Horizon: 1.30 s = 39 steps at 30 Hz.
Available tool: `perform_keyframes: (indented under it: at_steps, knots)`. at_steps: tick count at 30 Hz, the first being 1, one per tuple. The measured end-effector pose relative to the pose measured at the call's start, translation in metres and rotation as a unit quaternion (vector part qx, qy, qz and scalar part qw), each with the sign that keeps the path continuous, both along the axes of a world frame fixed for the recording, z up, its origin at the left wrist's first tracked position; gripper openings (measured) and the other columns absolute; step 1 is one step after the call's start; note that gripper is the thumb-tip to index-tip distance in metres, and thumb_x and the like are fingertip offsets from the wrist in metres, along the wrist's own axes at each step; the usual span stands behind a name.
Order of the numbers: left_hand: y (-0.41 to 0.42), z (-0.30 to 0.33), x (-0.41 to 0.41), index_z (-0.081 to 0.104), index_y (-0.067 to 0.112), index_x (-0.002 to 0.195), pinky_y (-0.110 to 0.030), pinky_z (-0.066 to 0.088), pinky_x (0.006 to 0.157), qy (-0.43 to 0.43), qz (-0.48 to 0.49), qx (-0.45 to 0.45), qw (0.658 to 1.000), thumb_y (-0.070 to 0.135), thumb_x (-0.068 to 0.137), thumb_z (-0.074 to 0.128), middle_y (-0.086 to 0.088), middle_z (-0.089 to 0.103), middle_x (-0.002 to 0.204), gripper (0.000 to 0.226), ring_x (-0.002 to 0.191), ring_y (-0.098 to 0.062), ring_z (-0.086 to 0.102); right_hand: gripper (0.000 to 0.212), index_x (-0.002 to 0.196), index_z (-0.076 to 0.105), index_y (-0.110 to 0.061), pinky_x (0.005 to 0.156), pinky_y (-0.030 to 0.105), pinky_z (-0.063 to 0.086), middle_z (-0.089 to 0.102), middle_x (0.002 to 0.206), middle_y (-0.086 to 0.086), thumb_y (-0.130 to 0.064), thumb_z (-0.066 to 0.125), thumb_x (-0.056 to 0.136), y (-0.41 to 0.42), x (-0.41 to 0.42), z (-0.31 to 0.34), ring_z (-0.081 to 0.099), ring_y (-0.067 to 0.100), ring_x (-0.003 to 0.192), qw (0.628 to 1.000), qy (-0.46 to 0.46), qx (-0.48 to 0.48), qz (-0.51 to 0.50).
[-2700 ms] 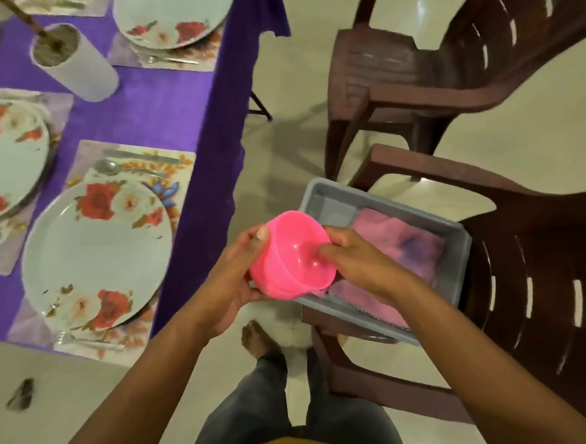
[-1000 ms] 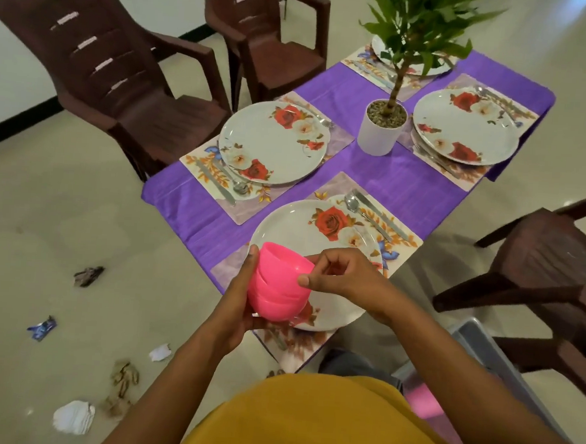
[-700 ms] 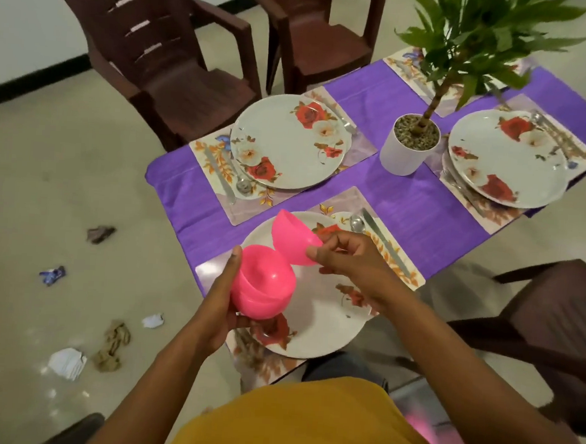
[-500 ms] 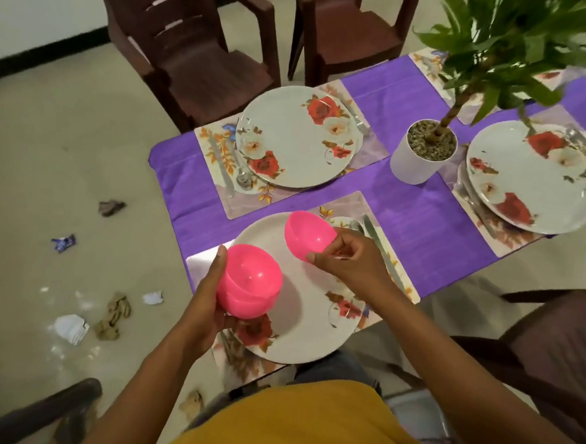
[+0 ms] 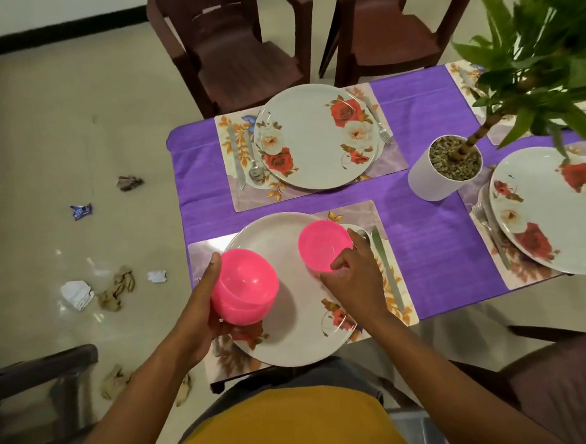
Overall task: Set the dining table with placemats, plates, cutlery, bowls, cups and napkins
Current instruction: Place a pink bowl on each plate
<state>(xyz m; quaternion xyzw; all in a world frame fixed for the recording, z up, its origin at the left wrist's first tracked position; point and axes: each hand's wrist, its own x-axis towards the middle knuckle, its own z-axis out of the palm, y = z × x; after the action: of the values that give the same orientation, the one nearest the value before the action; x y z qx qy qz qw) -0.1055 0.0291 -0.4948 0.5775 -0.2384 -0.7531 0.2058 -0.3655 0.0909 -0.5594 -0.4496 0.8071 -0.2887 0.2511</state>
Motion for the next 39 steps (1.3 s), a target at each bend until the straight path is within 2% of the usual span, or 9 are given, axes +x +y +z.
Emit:
perform_keyframes:
  at_steps: [9, 15, 20, 24, 26, 28, 32, 35, 39]
  knots:
    - [-0.006, -0.003, 0.017, 0.056, 0.03, 0.144, -0.057, 0.061, 0.084, 0.002, -0.034, -0.001, 0.999, 0.089, 0.063, 0.069, -0.019, 0.07, 0.13, 0.101, 0.111, -0.043, 0.072, 0.036, 0.084, 0.062, -0.026, 0.09, 0.034, 0.058, 0.042, 0.152, -0.004, -0.045, 0.09, 0.071, -0.004, 0.008, -0.011, 0.046, 0.021, 0.133, 1.0, 0.01, 0.007, -0.012]
    - [-0.012, -0.005, 0.023, 0.06, 0.032, 0.14, -0.066, 0.056, 0.096, -0.004, -0.058, -0.015, 0.998, 0.091, 0.057, 0.071, -0.014, 0.073, 0.127, 0.102, 0.111, -0.038, 0.073, 0.039, 0.098, 0.061, -0.03, 0.092, 0.03, 0.054, 0.04, 0.152, 0.0, -0.035, 0.091, 0.074, -0.006, 0.014, -0.009, 0.044, 0.023, 0.134, 1.0, 0.001, -0.005, -0.022]
    - [-0.014, -0.005, 0.022, 0.059, 0.033, 0.14, -0.063, 0.058, 0.093, -0.005, -0.074, -0.023, 0.997, 0.095, 0.045, 0.074, -0.014, 0.073, 0.126, 0.115, 0.108, -0.037, 0.074, 0.05, 0.113, 0.065, -0.028, 0.095, 0.029, 0.049, 0.035, 0.157, 0.002, -0.042, 0.09, 0.073, -0.003, 0.015, -0.007, 0.042, 0.026, 0.138, 0.999, 0.017, 0.016, -0.027]
    - [-0.013, -0.002, 0.01, 0.057, 0.032, 0.142, -0.064, 0.058, 0.093, 0.009, -0.055, -0.012, 0.998, 0.091, 0.06, 0.068, -0.014, 0.072, 0.128, 0.101, 0.108, -0.036, 0.074, 0.056, 0.124, 0.064, -0.031, 0.104, 0.034, 0.047, 0.03, 0.161, 0.001, -0.046, 0.087, 0.076, 0.008, 0.011, 0.009, 0.037, 0.023, 0.144, 0.999, 0.011, 0.02, -0.038]
    - [-0.013, 0.0, 0.002, 0.055, 0.03, 0.144, -0.066, 0.058, 0.09, 0.039, -0.043, -0.002, 0.998, 0.084, 0.077, 0.06, -0.016, 0.071, 0.129, 0.086, 0.108, -0.039, 0.074, 0.047, 0.124, 0.064, -0.028, 0.104, 0.024, 0.042, 0.036, 0.157, 0.0, -0.034, 0.084, 0.082, 0.012, 0.008, 0.026, 0.038, 0.017, 0.142, 0.998, -0.023, 0.001, -0.063]
    - [-0.012, 0.003, -0.008, 0.055, 0.029, 0.144, -0.068, 0.057, 0.088, 0.075, -0.039, 0.008, 0.996, 0.078, 0.084, 0.049, -0.017, 0.071, 0.129, 0.077, 0.11, -0.042, 0.072, 0.036, 0.12, 0.066, -0.029, 0.095, 0.013, 0.041, 0.049, 0.144, -0.007, -0.029, 0.08, 0.087, 0.011, 0.004, 0.044, 0.047, 0.009, 0.131, 0.995, -0.062, -0.025, -0.071]
    - [-0.012, 0.007, -0.037, 0.054, 0.03, 0.144, -0.07, 0.055, 0.089, 0.096, -0.045, 0.004, 0.994, 0.074, 0.088, 0.045, -0.018, 0.069, 0.132, 0.072, 0.112, -0.044, 0.071, 0.029, 0.116, 0.069, -0.037, 0.092, 0.036, 0.059, 0.066, 0.126, -0.016, -0.035, 0.079, 0.089, 0.002, -0.012, 0.076, 0.064, 0.005, 0.114, 0.975, -0.216, -0.023, 0.044]
    - [-0.009, 0.012, -0.065, 0.056, 0.028, 0.142, -0.062, 0.062, 0.08, 0.084, -0.073, -0.005, 0.994, 0.076, 0.092, 0.039, -0.017, 0.072, 0.127, 0.071, 0.11, -0.045, 0.072, 0.036, 0.122, 0.071, -0.036, 0.092, 0.032, 0.06, 0.065, 0.131, -0.019, -0.04, 0.08, 0.087, -0.003, -0.028, 0.091, 0.062, 0.005, 0.121, 0.937, -0.305, 0.022, 0.168]
    - [0.002, 0.017, -0.109, 0.055, 0.028, 0.14, -0.042, 0.066, 0.064, 0.066, -0.106, -0.027, 0.992, 0.08, 0.094, 0.03, -0.019, 0.073, 0.125, 0.073, 0.106, -0.046, 0.072, 0.032, 0.118, 0.074, -0.022, 0.093, 0.033, 0.057, 0.068, 0.126, -0.006, -0.027, 0.083, 0.087, -0.008, -0.065, 0.084, 0.065, 0.014, 0.114, 0.92, -0.331, 0.011, 0.211]
